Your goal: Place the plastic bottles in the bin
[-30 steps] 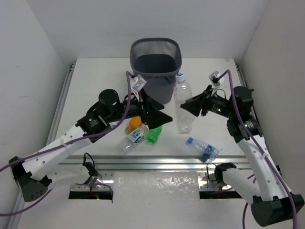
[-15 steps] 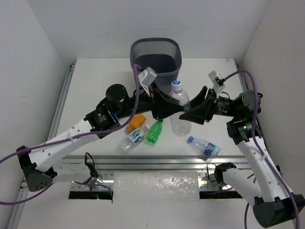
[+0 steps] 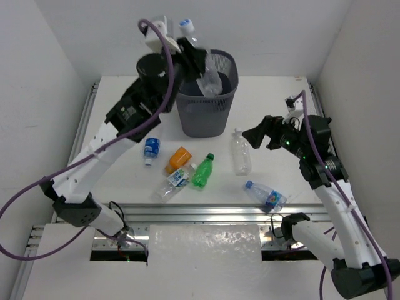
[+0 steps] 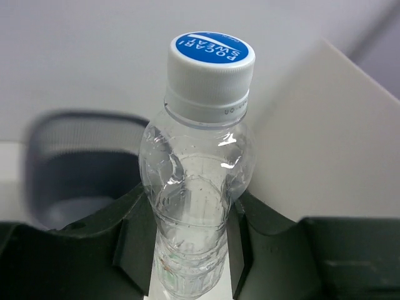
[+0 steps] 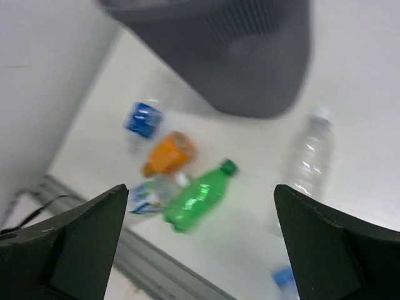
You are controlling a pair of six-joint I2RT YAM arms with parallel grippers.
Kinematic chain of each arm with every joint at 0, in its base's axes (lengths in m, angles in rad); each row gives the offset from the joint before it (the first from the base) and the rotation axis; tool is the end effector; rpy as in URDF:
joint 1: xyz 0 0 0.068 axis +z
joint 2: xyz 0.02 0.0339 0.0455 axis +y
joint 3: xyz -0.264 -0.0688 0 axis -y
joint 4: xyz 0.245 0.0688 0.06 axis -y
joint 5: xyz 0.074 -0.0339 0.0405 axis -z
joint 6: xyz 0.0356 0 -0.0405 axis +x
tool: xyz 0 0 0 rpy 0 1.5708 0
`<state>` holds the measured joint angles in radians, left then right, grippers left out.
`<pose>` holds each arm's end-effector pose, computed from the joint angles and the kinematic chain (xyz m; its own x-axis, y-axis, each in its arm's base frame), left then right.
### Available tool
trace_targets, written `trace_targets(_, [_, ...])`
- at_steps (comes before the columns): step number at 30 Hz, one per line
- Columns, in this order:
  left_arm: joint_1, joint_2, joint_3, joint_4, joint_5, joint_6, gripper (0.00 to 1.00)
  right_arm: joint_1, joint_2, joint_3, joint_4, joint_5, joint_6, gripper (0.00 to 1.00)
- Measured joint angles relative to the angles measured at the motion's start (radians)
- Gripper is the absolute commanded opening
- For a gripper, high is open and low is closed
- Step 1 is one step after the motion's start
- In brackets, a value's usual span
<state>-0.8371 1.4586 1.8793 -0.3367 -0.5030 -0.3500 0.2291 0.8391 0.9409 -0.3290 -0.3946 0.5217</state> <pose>0.2099 -0.2072 0.5395 -0.0601 -0.3820 -0.9222 0.3284 0.8649 -0.3797 0.1774 0.0554 0.3704 -0.4765 0.3613 -0.8015 -0.3887 0.7312 0.5606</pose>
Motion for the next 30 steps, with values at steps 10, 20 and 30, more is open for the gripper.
trace_targets(10, [0.250, 0.361, 0.330, -0.062, -0.108, 0.104, 0.28, -0.001, 0.307, -0.046, -0.116, 0.289, -0.060, 0.99])
trace_targets(20, [0.314, 0.651, 0.491, -0.161, 0.021, 0.116, 1.00, 0.029, 0.649, -0.016, -0.071, 0.322, -0.070, 0.89])
trace_targets(30, [0.285, 0.118, 0.017, -0.135, 0.143, 0.030, 1.00, 0.021, 0.876, 0.055, 0.004, 0.279, -0.078, 0.37])
